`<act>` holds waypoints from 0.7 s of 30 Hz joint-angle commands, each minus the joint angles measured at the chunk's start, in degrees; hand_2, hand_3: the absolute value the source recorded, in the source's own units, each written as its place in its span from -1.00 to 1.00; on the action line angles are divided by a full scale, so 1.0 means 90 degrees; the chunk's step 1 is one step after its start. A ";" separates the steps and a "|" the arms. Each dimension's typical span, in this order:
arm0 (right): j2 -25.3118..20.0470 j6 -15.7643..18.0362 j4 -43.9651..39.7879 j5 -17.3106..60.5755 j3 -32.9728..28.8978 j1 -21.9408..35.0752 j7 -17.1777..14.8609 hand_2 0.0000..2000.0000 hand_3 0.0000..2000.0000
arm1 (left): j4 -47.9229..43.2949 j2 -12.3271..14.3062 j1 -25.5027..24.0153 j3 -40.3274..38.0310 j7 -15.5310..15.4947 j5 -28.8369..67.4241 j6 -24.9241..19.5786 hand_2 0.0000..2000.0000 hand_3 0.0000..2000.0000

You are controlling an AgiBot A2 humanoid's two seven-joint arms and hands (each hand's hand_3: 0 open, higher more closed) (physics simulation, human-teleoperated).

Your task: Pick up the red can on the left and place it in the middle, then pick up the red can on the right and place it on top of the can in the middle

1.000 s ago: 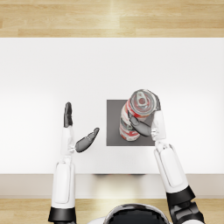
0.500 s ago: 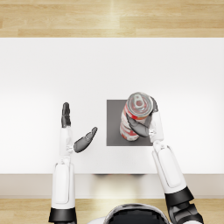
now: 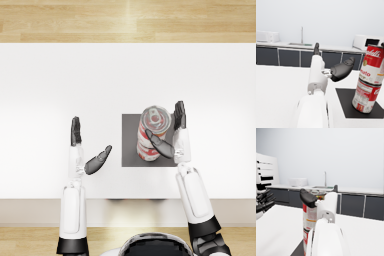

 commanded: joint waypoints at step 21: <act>0.0286 0.1713 0.1158 -0.0002 -0.2678 0.0412 0.1679 -1.00 -1.00 | -0.0362 -0.0107 0.1284 -0.1182 0.0000 -0.0001 0.0000 -1.00 -1.00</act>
